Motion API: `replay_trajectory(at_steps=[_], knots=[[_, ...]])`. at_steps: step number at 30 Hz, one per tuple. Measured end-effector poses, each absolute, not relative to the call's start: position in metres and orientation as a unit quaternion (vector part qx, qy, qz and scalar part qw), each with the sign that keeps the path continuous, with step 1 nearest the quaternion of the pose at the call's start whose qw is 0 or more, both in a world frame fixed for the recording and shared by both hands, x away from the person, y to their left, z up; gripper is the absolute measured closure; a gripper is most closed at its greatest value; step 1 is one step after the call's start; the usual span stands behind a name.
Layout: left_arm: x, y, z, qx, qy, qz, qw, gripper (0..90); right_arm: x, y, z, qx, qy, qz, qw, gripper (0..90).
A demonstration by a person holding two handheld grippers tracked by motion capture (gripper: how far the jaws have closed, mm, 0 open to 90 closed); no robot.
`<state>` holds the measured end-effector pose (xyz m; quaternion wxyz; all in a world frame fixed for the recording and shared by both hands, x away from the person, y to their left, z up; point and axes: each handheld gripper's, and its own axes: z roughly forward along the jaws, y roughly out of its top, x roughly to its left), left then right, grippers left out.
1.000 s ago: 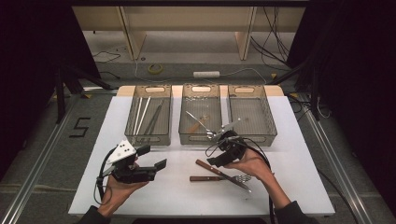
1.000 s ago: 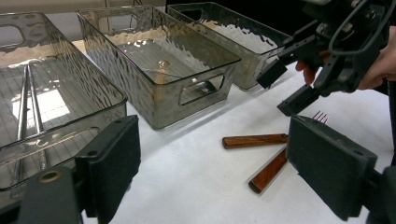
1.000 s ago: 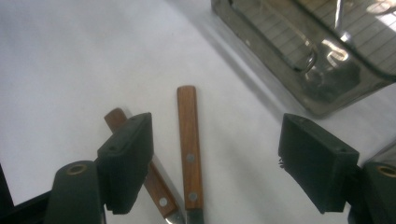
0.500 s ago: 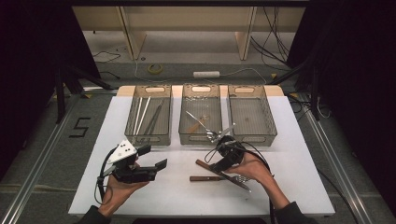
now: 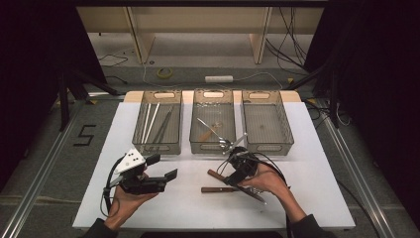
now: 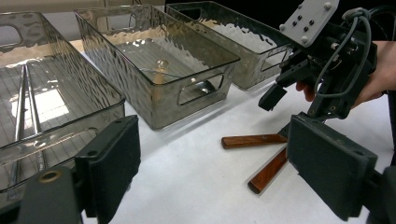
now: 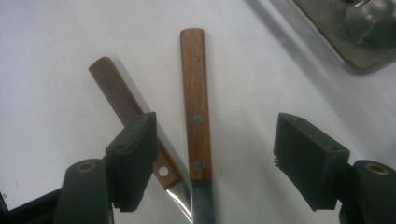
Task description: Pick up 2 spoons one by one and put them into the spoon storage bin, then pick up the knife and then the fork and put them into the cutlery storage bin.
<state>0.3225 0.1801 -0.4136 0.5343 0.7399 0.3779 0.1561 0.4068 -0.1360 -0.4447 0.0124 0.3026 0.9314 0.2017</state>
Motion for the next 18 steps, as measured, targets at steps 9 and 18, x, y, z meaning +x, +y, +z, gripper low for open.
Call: replay_trajectory(at_steps=[9,18], knots=[[0.3221,0.1807,-0.4136,0.739,0.379,0.156,0.535,17.4,0.408,-0.1346,-0.4503,0.301,0.935,0.185,0.005,41.3],[0.3225,0.1799,-0.4137,0.74,0.378,0.157,0.534,17.4,0.4081,-0.1353,-0.4534,0.298,0.939,0.174,0.001,51.4]])
